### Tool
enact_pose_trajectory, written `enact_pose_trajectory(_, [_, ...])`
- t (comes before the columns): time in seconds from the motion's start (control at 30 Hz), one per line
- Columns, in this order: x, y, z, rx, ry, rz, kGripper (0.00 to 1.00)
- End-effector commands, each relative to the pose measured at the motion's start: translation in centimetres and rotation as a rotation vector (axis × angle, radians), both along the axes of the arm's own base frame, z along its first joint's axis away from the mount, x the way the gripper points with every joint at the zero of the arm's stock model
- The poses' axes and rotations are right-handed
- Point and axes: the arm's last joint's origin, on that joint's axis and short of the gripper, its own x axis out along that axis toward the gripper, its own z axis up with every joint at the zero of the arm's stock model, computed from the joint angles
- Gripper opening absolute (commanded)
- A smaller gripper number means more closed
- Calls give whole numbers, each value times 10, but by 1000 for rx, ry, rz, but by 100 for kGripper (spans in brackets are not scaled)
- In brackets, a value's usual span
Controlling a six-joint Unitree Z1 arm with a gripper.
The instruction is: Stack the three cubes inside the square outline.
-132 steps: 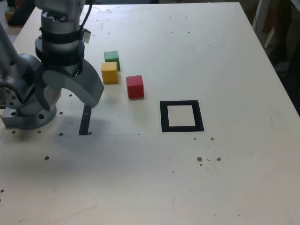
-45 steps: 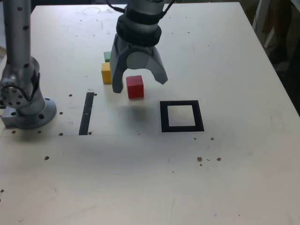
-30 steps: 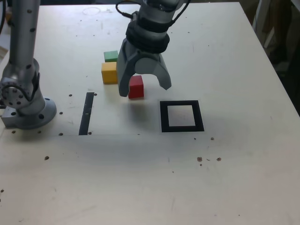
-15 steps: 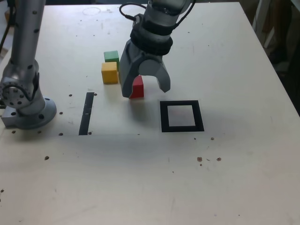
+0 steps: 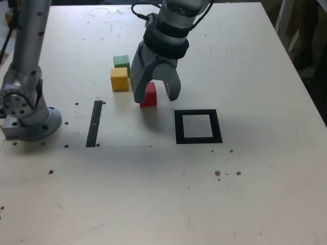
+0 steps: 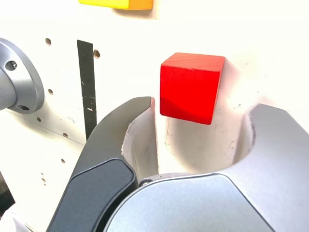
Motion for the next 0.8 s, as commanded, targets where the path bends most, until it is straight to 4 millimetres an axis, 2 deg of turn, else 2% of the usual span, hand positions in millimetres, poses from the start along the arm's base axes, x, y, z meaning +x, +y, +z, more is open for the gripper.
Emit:
enact_pose_trajectory(0.0, [2,1,-1,0,1,-3,38])
enact_pose_trajectory(0.2, [2,1,-1,-2,-2,-10,33])
enact_pose_trajectory(0.77, [2,1,-2,-7,0,-14,33])
